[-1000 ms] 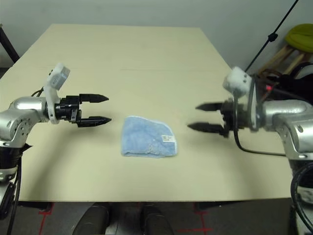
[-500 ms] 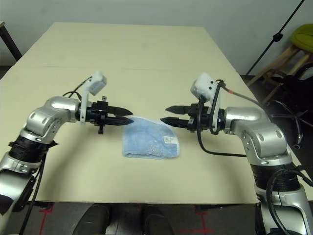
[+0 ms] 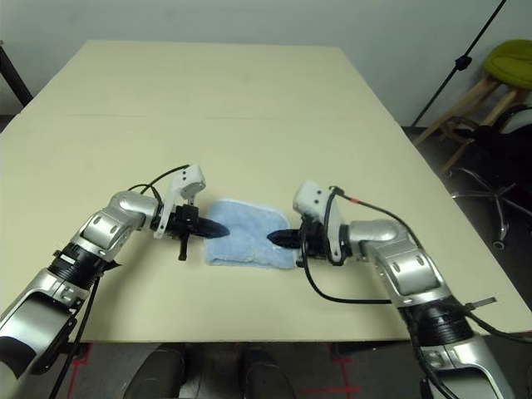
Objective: Fold the towel and set it aside.
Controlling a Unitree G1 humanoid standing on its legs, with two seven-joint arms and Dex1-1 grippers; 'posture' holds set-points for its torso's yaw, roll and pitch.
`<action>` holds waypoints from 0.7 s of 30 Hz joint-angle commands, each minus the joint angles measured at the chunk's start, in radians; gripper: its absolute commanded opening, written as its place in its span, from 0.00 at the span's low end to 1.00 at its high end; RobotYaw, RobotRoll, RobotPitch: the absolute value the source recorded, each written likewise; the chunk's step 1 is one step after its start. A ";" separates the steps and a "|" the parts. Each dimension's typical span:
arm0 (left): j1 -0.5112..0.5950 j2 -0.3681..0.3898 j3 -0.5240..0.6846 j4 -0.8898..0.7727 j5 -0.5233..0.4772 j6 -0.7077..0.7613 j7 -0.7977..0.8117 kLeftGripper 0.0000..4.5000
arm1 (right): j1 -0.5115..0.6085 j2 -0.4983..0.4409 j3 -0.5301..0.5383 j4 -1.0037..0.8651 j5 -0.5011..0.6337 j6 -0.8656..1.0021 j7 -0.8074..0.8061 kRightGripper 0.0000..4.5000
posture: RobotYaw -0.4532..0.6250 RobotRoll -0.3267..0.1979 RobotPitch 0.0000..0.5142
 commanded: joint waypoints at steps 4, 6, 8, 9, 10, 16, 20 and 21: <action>0.006 0.016 0.045 -0.026 -0.034 0.071 -0.037 0.00 | -0.046 0.012 -0.040 0.022 0.029 0.032 0.022 0.01 | 0.54 0.62 0.24; -0.010 0.029 0.075 -0.064 -0.071 0.125 -0.060 0.00 | -0.087 0.015 -0.094 0.010 0.088 0.089 0.024 0.01 | 0.54 0.62 0.24; -0.033 0.036 0.108 -0.089 -0.102 0.168 -0.068 0.00 | -0.137 0.021 -0.139 0.019 0.126 0.126 0.009 0.01 | 0.53 0.62 0.25; -0.051 0.033 0.130 -0.087 -0.112 0.179 -0.057 0.00 | -0.164 0.027 -0.155 0.028 0.135 0.134 -0.002 0.01 | 0.53 0.62 0.25; -0.069 0.026 0.147 -0.076 -0.116 0.182 -0.043 0.00 | -0.184 0.033 -0.165 0.036 0.141 0.139 -0.009 0.01 | 0.53 0.62 0.25; -0.146 -0.040 0.157 0.085 -0.046 0.072 0.045 0.00 | -0.209 0.113 -0.124 0.077 0.103 0.105 -0.041 0.01 | 0.53 0.62 0.24; -0.142 -0.070 0.119 0.189 0.028 -0.016 0.079 0.00 | -0.201 0.154 -0.080 0.117 0.064 0.074 -0.049 0.01 | 0.53 0.62 0.24; -0.134 -0.072 0.106 0.211 0.049 -0.038 0.081 0.00 | -0.195 0.157 -0.066 0.138 0.047 0.056 -0.049 0.01 | 0.53 0.62 0.24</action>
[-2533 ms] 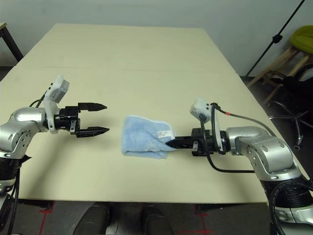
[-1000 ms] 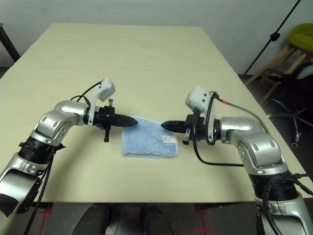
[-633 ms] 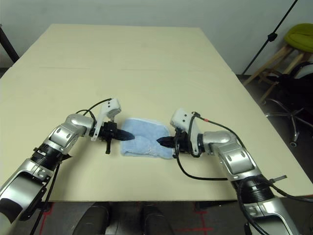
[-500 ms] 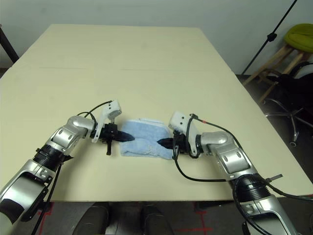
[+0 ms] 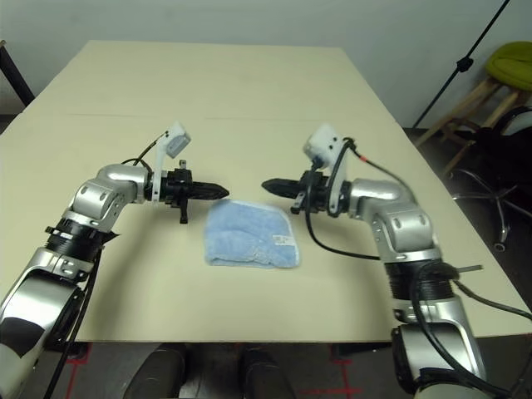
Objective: Fold the towel and set it aside.
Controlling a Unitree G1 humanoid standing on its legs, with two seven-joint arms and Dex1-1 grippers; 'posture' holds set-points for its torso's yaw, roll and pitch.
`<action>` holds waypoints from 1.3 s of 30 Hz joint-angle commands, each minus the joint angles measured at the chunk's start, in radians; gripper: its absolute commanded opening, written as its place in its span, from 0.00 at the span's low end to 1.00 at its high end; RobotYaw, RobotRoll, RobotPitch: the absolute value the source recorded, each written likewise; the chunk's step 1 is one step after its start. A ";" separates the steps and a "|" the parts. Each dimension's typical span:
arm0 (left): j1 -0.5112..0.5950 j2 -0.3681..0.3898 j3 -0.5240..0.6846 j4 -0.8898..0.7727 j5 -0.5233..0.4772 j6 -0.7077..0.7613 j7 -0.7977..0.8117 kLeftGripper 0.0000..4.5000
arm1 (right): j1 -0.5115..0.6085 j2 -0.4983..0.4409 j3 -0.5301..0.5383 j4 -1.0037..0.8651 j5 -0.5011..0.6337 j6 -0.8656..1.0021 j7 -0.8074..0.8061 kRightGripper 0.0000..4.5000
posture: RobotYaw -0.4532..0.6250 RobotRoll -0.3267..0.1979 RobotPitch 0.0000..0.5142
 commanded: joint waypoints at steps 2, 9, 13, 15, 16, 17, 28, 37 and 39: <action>0.028 -0.008 -0.052 0.090 0.087 -0.094 0.015 0.00 | 0.025 0.016 0.047 0.078 -0.067 -0.061 -0.009 0.01 | 0.53 0.62 0.24; 0.077 -0.002 -0.069 0.135 0.161 -0.186 0.037 0.00 | 0.054 0.043 0.087 0.176 -0.152 -0.144 -0.030 0.01 | 0.53 0.62 0.25; 0.101 -0.008 -0.052 0.115 0.158 -0.190 0.052 0.00 | 0.076 0.048 0.110 0.195 -0.185 -0.177 -0.023 0.01 | 0.53 0.62 0.25; 0.112 -0.007 -0.050 0.100 0.158 -0.189 0.053 0.00 | 0.086 0.044 0.118 0.199 -0.197 -0.188 -0.018 0.01 | 0.53 0.62 0.25; 0.116 -0.007 -0.048 0.095 0.158 -0.189 0.054 0.00 | 0.090 0.039 0.124 0.201 -0.207 -0.197 -0.014 0.01 | 0.53 0.62 0.25; 0.120 -0.006 -0.046 0.092 0.159 -0.190 0.055 0.00 | 0.094 0.035 0.129 0.204 -0.216 -0.206 -0.013 0.01 | 0.53 0.62 0.25; 0.130 0.076 0.105 -0.111 -0.012 -0.006 -0.011 0.27 | -0.006 -0.047 -0.117 0.151 0.042 0.190 0.013 0.29 | 0.53 0.62 0.25; 0.271 0.310 0.183 -0.381 -0.151 0.086 -0.176 0.94 | -0.036 -0.202 -0.139 0.176 0.164 0.690 0.024 1.00 | 0.55 0.62 0.25; 0.304 0.347 0.198 -0.426 -0.184 0.097 -0.205 1.00 | -0.055 -0.203 -0.123 0.174 0.186 0.781 0.025 1.00 | 0.55 0.62 0.25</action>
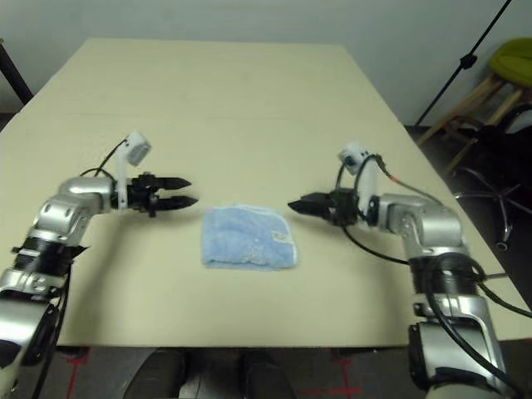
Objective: Fold the towel and set it aside.
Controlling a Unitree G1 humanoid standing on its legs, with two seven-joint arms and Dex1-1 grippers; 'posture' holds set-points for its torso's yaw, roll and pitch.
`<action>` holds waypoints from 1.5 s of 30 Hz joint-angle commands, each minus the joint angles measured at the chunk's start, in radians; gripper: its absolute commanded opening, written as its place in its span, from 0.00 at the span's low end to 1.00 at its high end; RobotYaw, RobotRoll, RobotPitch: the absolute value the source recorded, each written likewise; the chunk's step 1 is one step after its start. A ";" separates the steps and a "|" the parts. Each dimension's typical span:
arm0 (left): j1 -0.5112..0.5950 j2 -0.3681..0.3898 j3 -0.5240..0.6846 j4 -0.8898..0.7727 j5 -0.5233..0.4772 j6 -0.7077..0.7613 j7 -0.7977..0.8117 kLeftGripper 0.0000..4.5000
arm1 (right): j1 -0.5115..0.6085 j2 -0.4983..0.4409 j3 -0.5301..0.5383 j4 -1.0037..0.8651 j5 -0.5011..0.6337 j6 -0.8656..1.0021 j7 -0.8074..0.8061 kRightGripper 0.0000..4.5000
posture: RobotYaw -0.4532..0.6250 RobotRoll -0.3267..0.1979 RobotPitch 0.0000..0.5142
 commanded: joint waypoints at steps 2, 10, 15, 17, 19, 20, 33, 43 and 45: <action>0.058 0.064 0.028 -0.101 -0.072 0.029 -0.062 1.00 | -0.062 0.013 0.013 0.025 0.063 0.221 -0.021 1.00 | 0.56 0.62 0.25; 0.098 0.116 0.045 -0.169 -0.129 0.071 -0.066 1.00 | -0.099 0.144 0.025 0.088 0.081 0.352 -0.105 1.00 | 0.58 0.62 0.22; 0.119 0.142 0.053 -0.204 -0.154 0.088 -0.068 1.00 | -0.087 0.207 0.051 0.084 0.064 0.351 -0.164 1.00 | 0.59 0.62 0.22; 0.122 0.151 0.055 -0.208 -0.161 0.089 -0.065 1.00 | -0.094 0.232 0.036 0.106 0.052 0.335 -0.199 0.91 | 0.59 0.62 0.22; 0.122 0.155 0.056 -0.206 -0.164 0.086 -0.061 1.00 | -0.100 0.250 0.015 0.121 0.049 0.328 -0.226 0.77 | 0.59 0.62 0.22; 0.121 0.157 0.055 -0.204 -0.166 0.086 -0.060 1.00 | -0.101 0.256 0.007 0.122 0.051 0.329 -0.234 0.70 | 0.59 0.62 0.22; 0.099 0.150 0.046 -0.166 -0.165 0.079 -0.046 1.00 | -0.125 0.320 -0.308 0.112 0.107 0.306 -0.387 0.01 | 0.58 0.62 0.22; 0.082 0.133 0.036 -0.141 -0.158 0.074 -0.031 1.00 | -0.143 0.346 -0.720 0.157 0.077 -0.147 -0.781 0.01 | 0.55 0.62 0.22; 0.079 0.128 0.033 -0.136 -0.155 0.072 -0.028 1.00 | -0.133 0.356 -0.751 0.164 0.075 -0.233 -0.850 0.01 | 0.54 0.62 0.22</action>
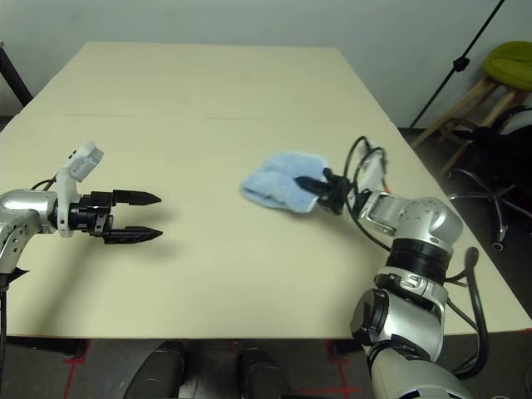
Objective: Fold the towel and set it aside.
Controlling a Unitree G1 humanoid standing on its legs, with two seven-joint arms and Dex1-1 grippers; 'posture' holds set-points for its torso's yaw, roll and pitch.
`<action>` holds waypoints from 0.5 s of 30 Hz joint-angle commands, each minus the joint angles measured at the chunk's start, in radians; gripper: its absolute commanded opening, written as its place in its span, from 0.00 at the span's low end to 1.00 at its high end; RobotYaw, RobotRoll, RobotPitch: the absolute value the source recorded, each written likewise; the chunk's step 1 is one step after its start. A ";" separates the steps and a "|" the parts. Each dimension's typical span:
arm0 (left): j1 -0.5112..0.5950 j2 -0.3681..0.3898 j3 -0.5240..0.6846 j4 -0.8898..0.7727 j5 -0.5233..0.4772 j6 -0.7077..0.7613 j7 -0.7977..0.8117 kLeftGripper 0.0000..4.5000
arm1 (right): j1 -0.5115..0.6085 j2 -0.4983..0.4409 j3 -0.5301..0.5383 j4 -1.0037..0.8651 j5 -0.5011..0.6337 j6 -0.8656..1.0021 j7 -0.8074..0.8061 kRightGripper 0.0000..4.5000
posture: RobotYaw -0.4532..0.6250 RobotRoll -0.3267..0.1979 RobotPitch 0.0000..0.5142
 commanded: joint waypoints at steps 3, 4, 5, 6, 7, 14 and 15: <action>-0.019 -0.020 -0.010 0.020 0.015 -0.012 0.014 1.00 | 0.027 0.041 -0.110 0.049 -0.017 -0.256 -0.230 0.01 | 0.54 0.62 0.22; -0.022 -0.023 -0.009 0.022 0.017 -0.014 0.018 1.00 | 0.028 0.054 -0.122 0.054 -0.010 -0.294 -0.261 0.01 | 0.54 0.62 0.22; -0.024 -0.026 -0.008 0.023 0.017 -0.014 0.022 1.00 | 0.030 0.063 -0.124 0.056 -0.007 -0.320 -0.289 0.01 | 0.54 0.62 0.22; -0.024 -0.028 -0.008 0.023 0.018 -0.014 0.025 1.00 | 0.032 0.072 -0.124 0.058 -0.002 -0.338 -0.311 0.01 | 0.54 0.62 0.22; -0.024 -0.030 -0.007 0.024 0.020 -0.016 0.029 1.00 | 0.034 0.089 -0.129 0.055 0.005 -0.362 -0.344 0.01 | 0.54 0.62 0.22; -0.015 -0.019 -0.002 0.010 0.015 0.001 0.036 1.00 | 0.074 0.104 -0.038 0.005 0.008 -0.345 -0.387 0.19 | 0.55 0.62 0.23; -0.013 -0.013 0.000 0.008 0.015 0.005 0.035 1.00 | 0.083 0.104 -0.030 -0.023 0.016 -0.322 -0.394 0.26 | 0.55 0.62 0.23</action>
